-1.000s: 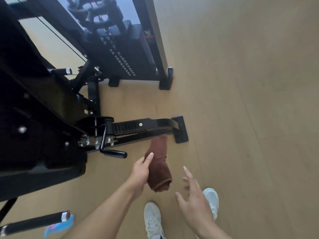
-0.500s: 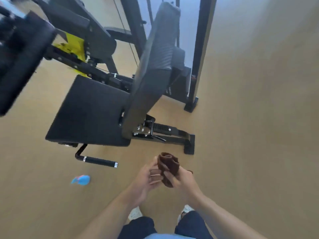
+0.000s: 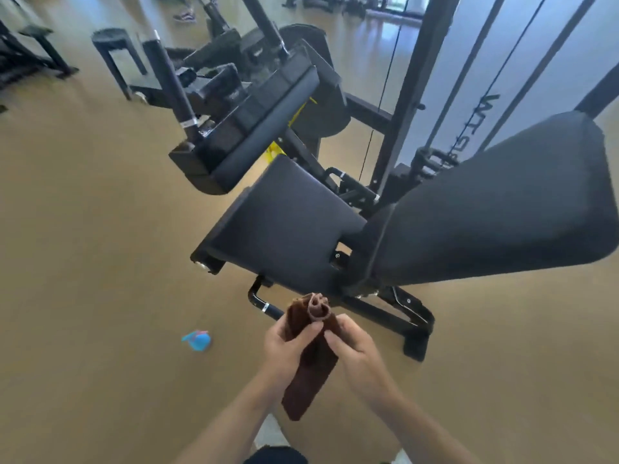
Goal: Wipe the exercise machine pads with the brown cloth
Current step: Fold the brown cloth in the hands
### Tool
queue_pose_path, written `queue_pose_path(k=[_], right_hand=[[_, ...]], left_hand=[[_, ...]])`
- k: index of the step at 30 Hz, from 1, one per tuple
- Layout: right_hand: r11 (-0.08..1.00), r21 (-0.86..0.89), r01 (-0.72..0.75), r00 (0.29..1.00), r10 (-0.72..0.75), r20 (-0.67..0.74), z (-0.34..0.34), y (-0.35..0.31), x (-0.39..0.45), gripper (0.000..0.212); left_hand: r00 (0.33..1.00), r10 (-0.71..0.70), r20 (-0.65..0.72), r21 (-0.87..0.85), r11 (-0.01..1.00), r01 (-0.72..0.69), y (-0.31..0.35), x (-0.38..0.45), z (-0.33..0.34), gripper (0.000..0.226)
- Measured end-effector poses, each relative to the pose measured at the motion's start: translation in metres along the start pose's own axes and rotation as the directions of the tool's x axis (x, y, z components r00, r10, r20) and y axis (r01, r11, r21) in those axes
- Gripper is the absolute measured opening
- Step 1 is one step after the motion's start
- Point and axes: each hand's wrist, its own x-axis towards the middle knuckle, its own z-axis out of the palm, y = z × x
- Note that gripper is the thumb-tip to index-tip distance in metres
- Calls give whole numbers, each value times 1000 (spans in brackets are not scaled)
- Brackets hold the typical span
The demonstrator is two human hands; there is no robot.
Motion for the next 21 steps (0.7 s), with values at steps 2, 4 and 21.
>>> queue_pose_path(k=[2,4,21], right_hand=[[990,138,-12,998,20,-54,25,-13,8,22],[966,257,-24,987,64,-148,43,-28,13,25],[922,307,-235,966,186,179,-2,-49,97,39]], left_hand=[[998,34,-43,-45,998,-36,15,6,-28,18],[995,41,-94,-94,994,-50,30,9,-49,14],[989,33,145,118,992,-50,80,65,-66,26]])
